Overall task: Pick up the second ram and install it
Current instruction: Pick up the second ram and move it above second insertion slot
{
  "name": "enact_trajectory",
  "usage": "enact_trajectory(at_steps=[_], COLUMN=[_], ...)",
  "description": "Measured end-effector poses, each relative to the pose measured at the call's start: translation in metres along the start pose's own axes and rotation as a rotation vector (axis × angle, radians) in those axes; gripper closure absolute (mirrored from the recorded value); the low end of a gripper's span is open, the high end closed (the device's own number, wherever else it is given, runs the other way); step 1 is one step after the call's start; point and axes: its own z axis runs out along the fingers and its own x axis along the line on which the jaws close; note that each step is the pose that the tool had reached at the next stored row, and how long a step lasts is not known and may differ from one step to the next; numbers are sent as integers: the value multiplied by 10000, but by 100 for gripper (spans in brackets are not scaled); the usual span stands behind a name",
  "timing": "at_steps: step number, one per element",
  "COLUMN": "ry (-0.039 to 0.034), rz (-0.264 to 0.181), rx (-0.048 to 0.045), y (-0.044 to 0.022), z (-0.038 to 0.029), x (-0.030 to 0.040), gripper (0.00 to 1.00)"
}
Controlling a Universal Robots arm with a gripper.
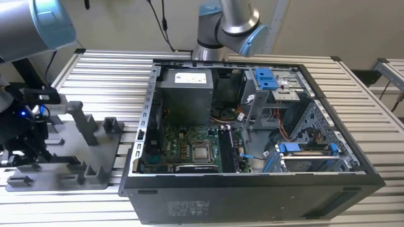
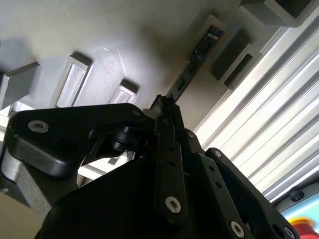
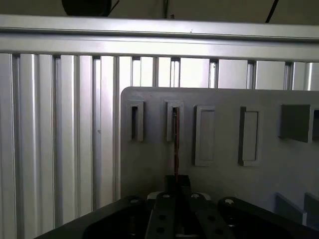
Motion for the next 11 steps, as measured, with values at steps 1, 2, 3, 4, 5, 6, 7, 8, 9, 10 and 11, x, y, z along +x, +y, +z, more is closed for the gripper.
enact_trajectory(at_steps=[1, 2, 3, 4, 5, 6, 7, 8, 9, 10, 11], ry=[0, 0, 1, 0, 0, 1, 0, 1, 0, 0, 0], rz=[0, 0, -1, -1, -1, -1, 0, 0, 1, 1, 1], rx=[0, 0, -1, 0, -1, -1, 0, -1, 0, 0, 0], y=[0, 0, 0, 0, 0, 0, 0, 0, 0, 1, 1], z=[-11, -21, -31, -41, -51, -59, -68, -75, -81, -89, -98], x=[0, 0, 0, -1, -1, -2, -2, -2, -3, -3, -3], gripper=[86, 86, 86, 86, 86, 86, 86, 86, 86, 86, 86])
